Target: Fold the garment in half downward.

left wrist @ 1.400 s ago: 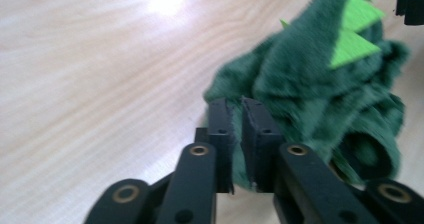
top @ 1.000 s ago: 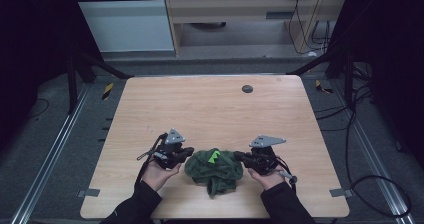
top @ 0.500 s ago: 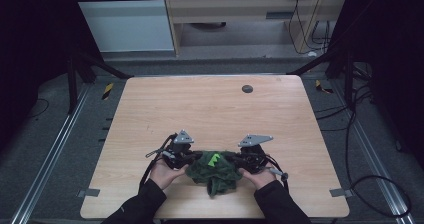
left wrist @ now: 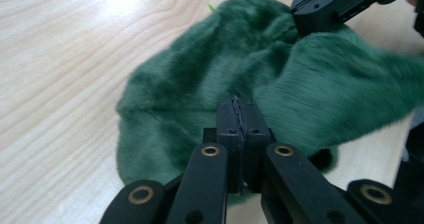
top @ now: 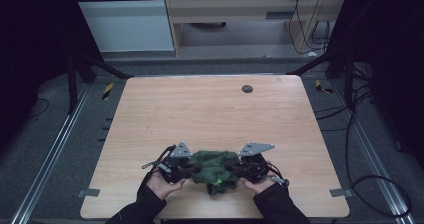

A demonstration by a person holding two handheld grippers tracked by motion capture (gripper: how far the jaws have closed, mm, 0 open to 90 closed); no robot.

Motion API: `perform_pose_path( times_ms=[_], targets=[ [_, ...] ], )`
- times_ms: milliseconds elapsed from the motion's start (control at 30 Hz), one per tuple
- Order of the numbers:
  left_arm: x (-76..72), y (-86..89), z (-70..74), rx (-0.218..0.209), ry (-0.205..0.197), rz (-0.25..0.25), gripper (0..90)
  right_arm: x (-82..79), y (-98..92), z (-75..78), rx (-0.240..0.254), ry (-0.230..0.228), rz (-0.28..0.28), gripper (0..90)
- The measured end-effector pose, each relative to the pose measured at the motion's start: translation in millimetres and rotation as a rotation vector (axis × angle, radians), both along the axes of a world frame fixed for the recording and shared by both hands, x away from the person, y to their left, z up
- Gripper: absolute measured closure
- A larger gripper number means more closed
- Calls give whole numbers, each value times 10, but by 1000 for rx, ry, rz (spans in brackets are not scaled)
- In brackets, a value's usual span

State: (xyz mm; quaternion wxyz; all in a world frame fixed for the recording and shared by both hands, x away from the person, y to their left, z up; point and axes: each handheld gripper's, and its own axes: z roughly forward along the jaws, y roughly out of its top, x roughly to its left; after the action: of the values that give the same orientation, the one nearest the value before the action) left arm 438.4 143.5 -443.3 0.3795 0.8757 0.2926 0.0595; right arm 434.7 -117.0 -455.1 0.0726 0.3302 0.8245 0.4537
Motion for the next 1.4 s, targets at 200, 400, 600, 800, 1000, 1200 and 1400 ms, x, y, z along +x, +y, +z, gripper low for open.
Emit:
perform_pose_path(
  times_ms=[200, 400, 600, 800, 1000, 1200, 1400],
  targets=[
    [-72, -27, -22, 17, 8, -6, 895, -70, -33, -14, 0, 16, 6, 866],
    [-143, -38, -73, 26, 17, -17, 894, -115, -90, -61, -1, 46, 8, 863],
    [-180, -70, -166, 45, 35, -29, 895, -139, -81, -130, -23, 68, 16, 860],
    [-191, -86, -183, 56, 26, -28, 895, -143, -85, -163, -27, 67, 18, 852],
    [-155, 60, -35, 14, -21, 34, 851, -135, -145, -88, 6, 38, -1, 818],
    [-80, 276, 20, 8, -43, 112, 798, -90, -294, -23, 37, 4, -69, 769],
    [-20, 502, 20, 16, -72, 202, 686, -46, -464, -15, 27, -41, -146, 667]
  ],
)
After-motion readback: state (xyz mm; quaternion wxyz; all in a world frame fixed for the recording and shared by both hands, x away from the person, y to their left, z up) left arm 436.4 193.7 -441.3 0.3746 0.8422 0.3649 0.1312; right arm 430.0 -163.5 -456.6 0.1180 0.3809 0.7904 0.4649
